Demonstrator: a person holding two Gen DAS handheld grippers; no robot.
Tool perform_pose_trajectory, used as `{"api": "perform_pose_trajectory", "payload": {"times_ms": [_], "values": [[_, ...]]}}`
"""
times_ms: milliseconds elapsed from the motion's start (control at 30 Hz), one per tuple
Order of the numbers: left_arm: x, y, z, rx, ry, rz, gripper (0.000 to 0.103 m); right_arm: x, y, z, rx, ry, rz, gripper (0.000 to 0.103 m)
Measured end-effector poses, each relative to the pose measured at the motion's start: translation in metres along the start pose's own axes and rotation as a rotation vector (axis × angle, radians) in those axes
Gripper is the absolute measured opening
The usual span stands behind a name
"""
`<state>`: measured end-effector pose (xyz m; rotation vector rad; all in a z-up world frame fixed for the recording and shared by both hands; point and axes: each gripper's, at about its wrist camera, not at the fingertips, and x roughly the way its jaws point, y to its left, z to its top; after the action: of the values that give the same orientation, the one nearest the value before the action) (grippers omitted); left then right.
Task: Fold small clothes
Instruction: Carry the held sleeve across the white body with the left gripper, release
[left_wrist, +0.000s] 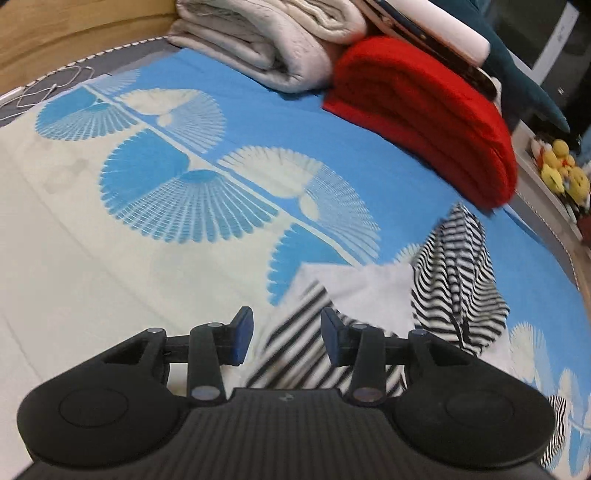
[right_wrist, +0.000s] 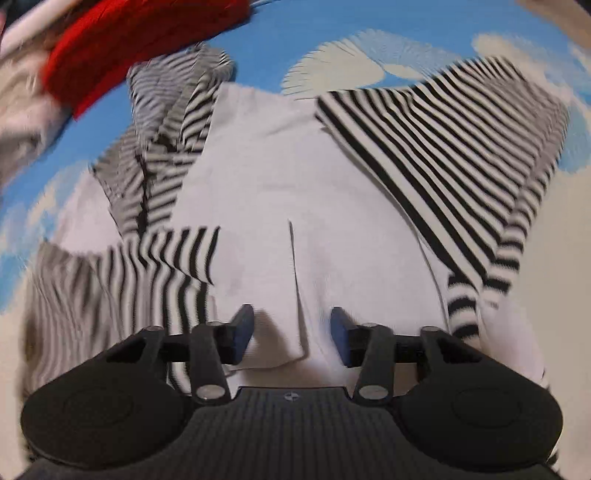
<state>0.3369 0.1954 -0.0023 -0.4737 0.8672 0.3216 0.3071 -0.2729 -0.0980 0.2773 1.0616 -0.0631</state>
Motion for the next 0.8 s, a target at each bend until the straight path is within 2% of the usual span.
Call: {"api": "perform_pose_trajectory", "payload": {"times_ms": [33,67,100,200,267,333,400,433,500,533,567,600,633,667,700,733,800], "values": [[0.000,0.003,0.002,-0.002,0.001,-0.002,0.045,0.002,0.005,-0.001,-0.042,-0.008,-0.023,0.019],[-0.001,0.004,0.003,0.002,0.003,-0.003,0.045,0.001,0.010,-0.002,-0.073,-0.025,-0.027,0.007],[0.000,0.003,0.005,0.007,0.006,-0.004,0.045,-0.001,0.012,-0.001,-0.084,-0.045,-0.036,0.002],[0.005,0.002,0.002,0.032,0.016,-0.017,0.045,-0.025,0.005,0.006,-0.024,-0.131,0.001,0.000],[0.008,0.000,-0.002,0.057,0.031,-0.040,0.045,-0.062,0.000,0.013,0.015,-0.248,0.060,0.000],[0.012,-0.004,-0.007,0.086,0.046,-0.061,0.045,-0.082,-0.006,0.015,0.013,-0.304,0.034,0.000],[0.020,-0.008,-0.015,0.110,0.079,-0.074,0.045,-0.078,-0.022,0.015,0.060,-0.262,-0.027,0.000],[0.024,-0.010,-0.019,0.110,0.109,-0.084,0.045,-0.067,-0.030,0.013,0.085,-0.205,-0.066,0.000],[0.032,-0.012,-0.026,0.090,0.157,-0.108,0.045,-0.049,-0.037,0.013,0.096,-0.123,-0.074,0.001],[0.034,-0.012,-0.028,0.085,0.171,-0.115,0.045,-0.046,-0.037,0.013,0.096,-0.118,-0.104,0.003],[0.036,-0.013,-0.031,0.084,0.180,-0.118,0.045,-0.049,-0.035,0.013,0.095,-0.141,-0.140,0.014],[0.037,-0.014,-0.033,0.084,0.188,-0.120,0.045,-0.053,-0.032,0.013,0.087,-0.172,-0.151,0.030],[0.038,-0.014,-0.036,0.082,0.198,-0.127,0.045,-0.058,-0.029,0.014,0.084,-0.209,-0.142,0.036],[0.040,-0.014,-0.037,0.078,0.208,-0.134,0.045,-0.063,-0.025,0.015,0.086,-0.244,-0.108,0.042],[0.042,-0.013,-0.040,0.071,0.221,-0.139,0.045,-0.063,-0.021,0.015,0.076,-0.253,-0.054,0.042],[0.045,-0.011,-0.042,0.063,0.239,-0.133,0.045,-0.058,-0.019,0.015,0.053,-0.231,0.004,0.044],[0.055,-0.007,-0.048,0.063,0.283,-0.074,0.044,-0.039,-0.015,0.014,0.021,-0.128,0.088,0.048]]}}
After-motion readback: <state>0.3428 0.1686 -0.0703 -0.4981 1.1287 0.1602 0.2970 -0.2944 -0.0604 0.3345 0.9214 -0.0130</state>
